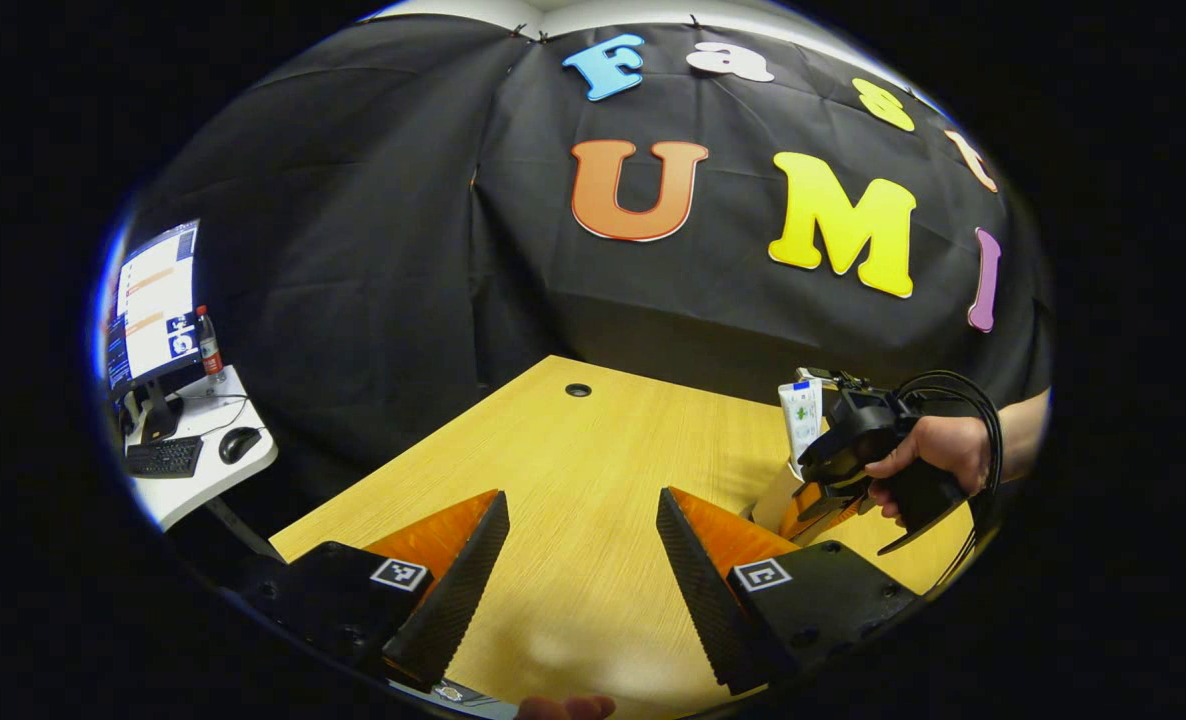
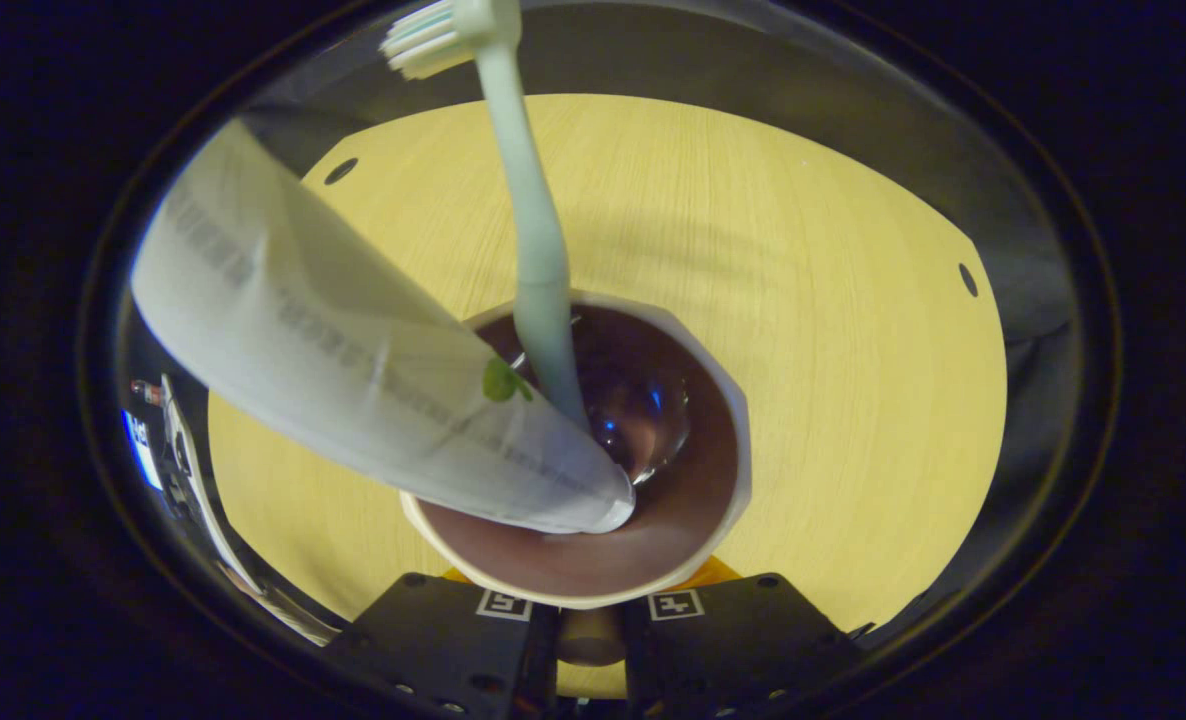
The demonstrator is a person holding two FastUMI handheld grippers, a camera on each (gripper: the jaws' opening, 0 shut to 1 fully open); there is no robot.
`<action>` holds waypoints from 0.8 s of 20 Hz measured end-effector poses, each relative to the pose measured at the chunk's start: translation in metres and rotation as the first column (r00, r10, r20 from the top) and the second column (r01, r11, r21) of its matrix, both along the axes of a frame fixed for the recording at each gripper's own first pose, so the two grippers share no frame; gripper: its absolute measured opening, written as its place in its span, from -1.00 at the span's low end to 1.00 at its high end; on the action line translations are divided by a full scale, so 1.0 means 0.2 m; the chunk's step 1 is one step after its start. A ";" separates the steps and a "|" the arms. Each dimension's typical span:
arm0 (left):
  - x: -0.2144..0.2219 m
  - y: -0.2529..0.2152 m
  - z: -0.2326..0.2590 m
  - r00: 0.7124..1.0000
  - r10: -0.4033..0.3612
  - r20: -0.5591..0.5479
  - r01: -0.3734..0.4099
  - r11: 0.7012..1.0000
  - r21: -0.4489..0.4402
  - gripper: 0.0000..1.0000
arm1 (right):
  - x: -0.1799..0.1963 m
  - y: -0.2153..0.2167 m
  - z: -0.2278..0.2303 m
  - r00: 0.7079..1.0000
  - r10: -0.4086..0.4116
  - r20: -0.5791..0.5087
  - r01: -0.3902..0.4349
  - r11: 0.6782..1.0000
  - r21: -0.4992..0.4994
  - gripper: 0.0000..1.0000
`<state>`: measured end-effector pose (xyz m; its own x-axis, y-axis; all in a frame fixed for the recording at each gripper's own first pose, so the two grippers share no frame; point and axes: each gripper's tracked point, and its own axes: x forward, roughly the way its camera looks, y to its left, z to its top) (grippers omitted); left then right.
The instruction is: Put the toothbrush and toothpaste on the desktop into the cup, then pick up the cup and place it on the coaster on the desktop.
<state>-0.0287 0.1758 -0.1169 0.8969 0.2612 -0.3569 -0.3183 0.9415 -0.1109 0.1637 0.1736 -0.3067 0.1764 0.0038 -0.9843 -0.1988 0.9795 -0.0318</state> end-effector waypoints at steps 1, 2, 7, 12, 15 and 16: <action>-0.01 0.01 0.00 1.000 0.004 -0.002 -0.004 1.000 0.002 0.89 | 0.00 0.00 -0.01 1.000 0.000 -0.003 0.000 1.000 -0.011 -0.53; -0.01 0.02 0.00 1.000 0.007 -0.003 -0.007 1.000 0.004 0.90 | 0.01 0.00 -0.02 1.000 -0.003 -0.008 0.003 1.000 -0.021 -0.53; 0.00 0.02 0.02 1.000 0.003 0.004 -0.003 1.000 0.008 0.90 | 0.00 0.00 -0.04 0.999 -0.024 -0.029 0.024 1.000 0.003 -0.40; 0.07 -0.08 0.07 0.998 -0.063 0.015 0.062 0.998 0.023 0.89 | -0.06 0.02 0.06 0.997 -0.081 -0.006 0.081 0.993 0.082 0.95; 0.13 -0.19 0.13 0.991 -0.129 0.033 0.128 0.991 0.030 0.89 | -0.15 -0.03 0.22 0.993 -0.106 0.042 0.100 0.986 0.131 0.93; 0.16 -0.23 0.15 0.987 -0.153 0.039 0.152 0.988 0.033 0.89 | -0.18 -0.06 0.28 0.991 -0.118 0.064 0.107 0.983 0.148 0.93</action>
<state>0.0028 0.1299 -0.0870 0.9409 0.1305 -0.3126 -0.1666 0.9818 -0.0916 0.1276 0.1614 -0.2509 0.2545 0.1211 -0.9595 -0.0896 0.9908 0.1012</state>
